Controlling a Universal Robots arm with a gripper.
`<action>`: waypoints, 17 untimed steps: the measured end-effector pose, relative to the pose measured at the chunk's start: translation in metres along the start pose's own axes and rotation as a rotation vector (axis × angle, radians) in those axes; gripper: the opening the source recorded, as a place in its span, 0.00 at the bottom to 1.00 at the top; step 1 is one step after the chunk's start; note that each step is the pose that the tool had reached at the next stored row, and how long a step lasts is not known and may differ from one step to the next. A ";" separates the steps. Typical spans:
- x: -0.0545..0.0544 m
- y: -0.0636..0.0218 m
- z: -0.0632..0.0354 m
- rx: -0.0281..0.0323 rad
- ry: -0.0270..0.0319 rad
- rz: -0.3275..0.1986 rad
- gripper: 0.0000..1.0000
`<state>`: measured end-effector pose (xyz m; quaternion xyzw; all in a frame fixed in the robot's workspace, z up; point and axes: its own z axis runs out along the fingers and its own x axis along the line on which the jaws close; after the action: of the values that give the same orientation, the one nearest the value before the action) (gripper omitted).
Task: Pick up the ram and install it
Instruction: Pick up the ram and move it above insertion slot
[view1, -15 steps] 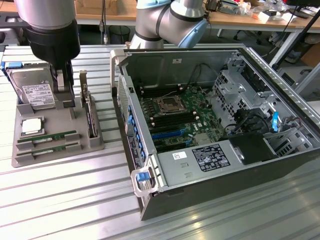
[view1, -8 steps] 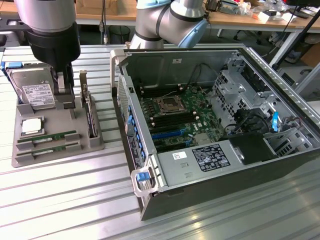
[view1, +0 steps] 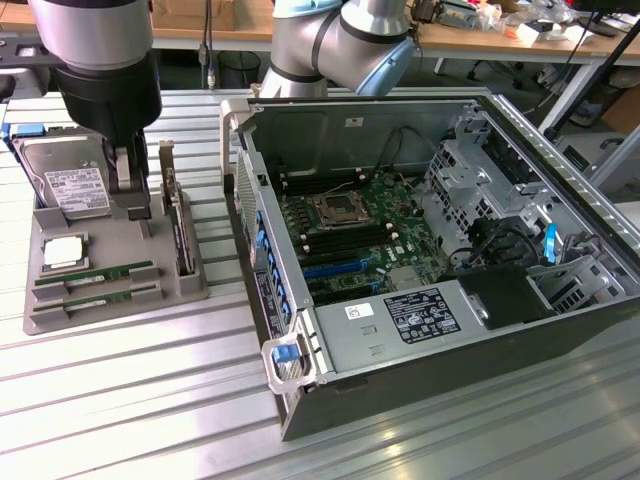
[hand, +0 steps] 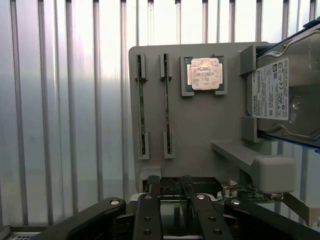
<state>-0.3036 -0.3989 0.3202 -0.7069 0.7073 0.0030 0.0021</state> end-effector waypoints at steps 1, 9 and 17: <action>0.000 0.0000 0.0004 0.0000 0.0000 0.000 0.30; 0.000 0.0000 0.0043 0.0000 0.0000 0.000 0.30; 0.000 0.0000 0.0082 0.0000 0.0000 0.000 0.30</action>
<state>-0.3036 -0.3989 0.3120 -0.7069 0.7073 0.0030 0.0021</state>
